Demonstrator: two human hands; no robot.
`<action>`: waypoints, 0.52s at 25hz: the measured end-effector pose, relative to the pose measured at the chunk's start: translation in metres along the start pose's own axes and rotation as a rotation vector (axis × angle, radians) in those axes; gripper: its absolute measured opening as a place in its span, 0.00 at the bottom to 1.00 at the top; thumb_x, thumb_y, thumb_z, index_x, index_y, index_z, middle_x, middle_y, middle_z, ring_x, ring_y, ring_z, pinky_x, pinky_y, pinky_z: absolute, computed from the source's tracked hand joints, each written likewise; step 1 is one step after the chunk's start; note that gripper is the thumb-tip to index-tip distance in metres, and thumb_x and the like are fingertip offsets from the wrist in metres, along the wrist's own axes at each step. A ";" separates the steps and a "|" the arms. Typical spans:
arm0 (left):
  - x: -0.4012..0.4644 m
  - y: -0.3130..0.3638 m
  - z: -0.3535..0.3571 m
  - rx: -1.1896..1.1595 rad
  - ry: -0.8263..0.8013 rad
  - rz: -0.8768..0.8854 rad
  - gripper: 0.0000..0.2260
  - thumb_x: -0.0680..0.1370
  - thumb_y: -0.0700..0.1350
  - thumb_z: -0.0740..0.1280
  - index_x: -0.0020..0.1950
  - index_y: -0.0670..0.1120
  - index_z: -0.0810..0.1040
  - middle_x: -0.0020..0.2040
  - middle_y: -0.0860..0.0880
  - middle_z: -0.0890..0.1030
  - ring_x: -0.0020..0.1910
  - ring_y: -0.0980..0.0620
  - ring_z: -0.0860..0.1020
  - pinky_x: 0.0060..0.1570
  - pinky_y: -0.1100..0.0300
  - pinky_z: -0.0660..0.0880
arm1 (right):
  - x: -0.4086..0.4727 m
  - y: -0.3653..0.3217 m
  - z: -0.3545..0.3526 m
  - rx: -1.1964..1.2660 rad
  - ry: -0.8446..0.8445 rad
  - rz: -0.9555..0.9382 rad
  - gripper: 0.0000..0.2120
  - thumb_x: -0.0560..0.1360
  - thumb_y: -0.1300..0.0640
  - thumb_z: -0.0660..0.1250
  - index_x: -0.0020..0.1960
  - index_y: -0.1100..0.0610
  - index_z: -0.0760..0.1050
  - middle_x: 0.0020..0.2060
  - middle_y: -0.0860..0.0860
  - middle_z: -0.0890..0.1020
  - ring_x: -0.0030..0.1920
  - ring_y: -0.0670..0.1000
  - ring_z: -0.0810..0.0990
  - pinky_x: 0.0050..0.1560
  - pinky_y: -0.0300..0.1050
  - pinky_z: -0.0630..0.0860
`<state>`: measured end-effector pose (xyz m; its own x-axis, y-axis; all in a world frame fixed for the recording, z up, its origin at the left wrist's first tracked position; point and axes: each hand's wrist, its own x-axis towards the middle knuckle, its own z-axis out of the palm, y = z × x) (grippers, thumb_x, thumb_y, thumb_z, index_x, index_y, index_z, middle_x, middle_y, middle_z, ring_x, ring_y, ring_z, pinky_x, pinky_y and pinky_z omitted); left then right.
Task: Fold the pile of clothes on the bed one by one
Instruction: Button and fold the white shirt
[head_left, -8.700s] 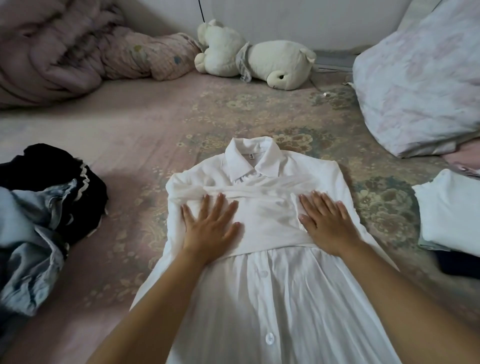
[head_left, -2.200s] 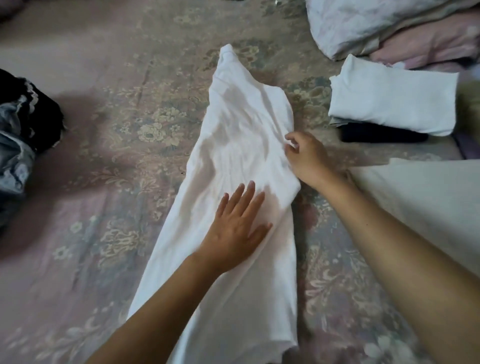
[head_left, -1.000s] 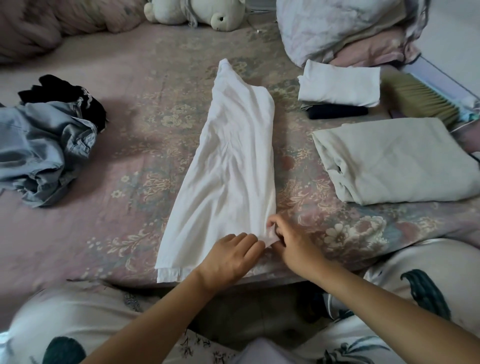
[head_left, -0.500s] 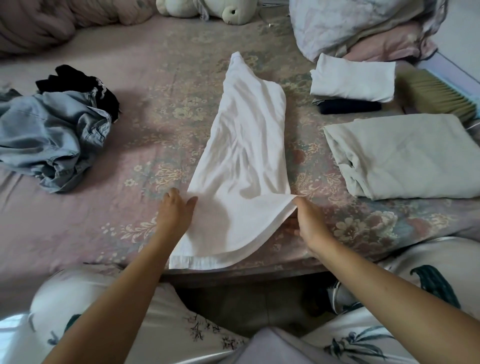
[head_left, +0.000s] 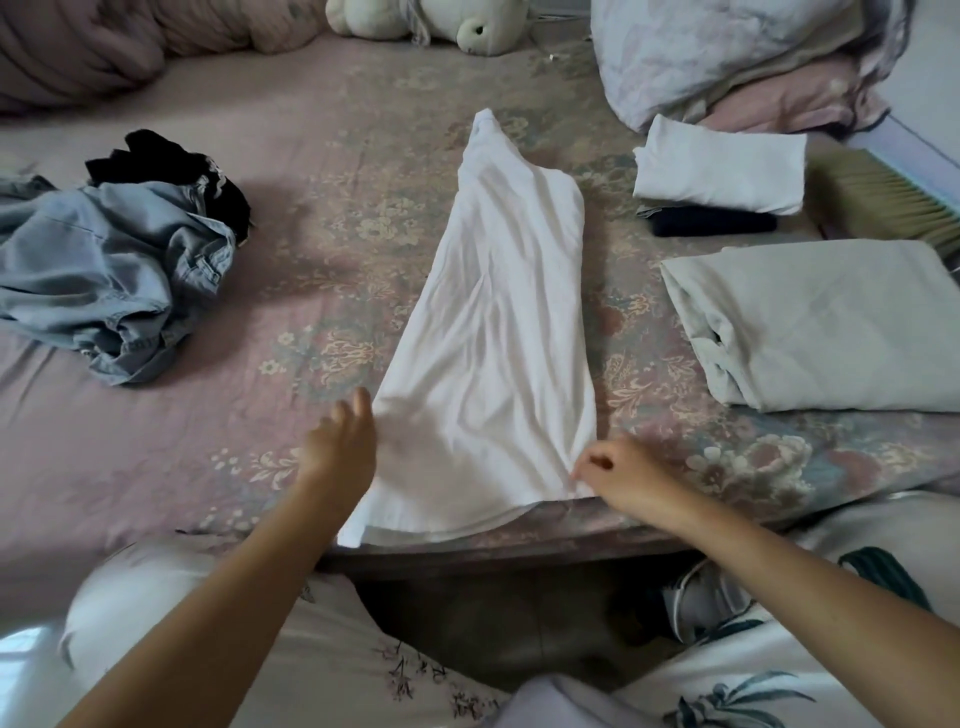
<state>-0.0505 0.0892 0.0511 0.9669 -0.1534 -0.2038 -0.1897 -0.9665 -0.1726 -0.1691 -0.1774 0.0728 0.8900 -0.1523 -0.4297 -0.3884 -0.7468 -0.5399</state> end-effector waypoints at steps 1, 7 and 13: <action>0.005 0.009 -0.003 0.069 0.122 0.098 0.26 0.80 0.44 0.54 0.76 0.42 0.50 0.68 0.40 0.68 0.63 0.41 0.73 0.55 0.51 0.71 | 0.009 -0.005 -0.004 -0.050 0.153 -0.080 0.12 0.79 0.55 0.59 0.53 0.60 0.78 0.47 0.48 0.73 0.39 0.47 0.76 0.38 0.38 0.71; 0.029 0.078 0.021 -0.096 0.112 0.609 0.30 0.81 0.60 0.40 0.74 0.46 0.65 0.72 0.40 0.67 0.70 0.38 0.67 0.67 0.39 0.64 | 0.091 -0.007 -0.001 -0.612 0.030 -0.345 0.30 0.80 0.39 0.43 0.77 0.48 0.40 0.77 0.51 0.38 0.75 0.50 0.34 0.73 0.49 0.37; 0.071 0.085 0.008 -0.233 0.271 0.584 0.27 0.82 0.57 0.41 0.71 0.45 0.69 0.70 0.42 0.71 0.68 0.42 0.70 0.67 0.43 0.60 | 0.133 0.003 -0.024 -0.528 0.142 -0.390 0.43 0.69 0.33 0.24 0.78 0.51 0.46 0.77 0.50 0.44 0.77 0.50 0.43 0.73 0.46 0.40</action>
<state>0.0010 -0.0024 0.0143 0.7317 -0.6795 0.0527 -0.6806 -0.7243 0.1103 -0.0460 -0.2155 0.0312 0.9784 0.1357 -0.1559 0.1043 -0.9754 -0.1944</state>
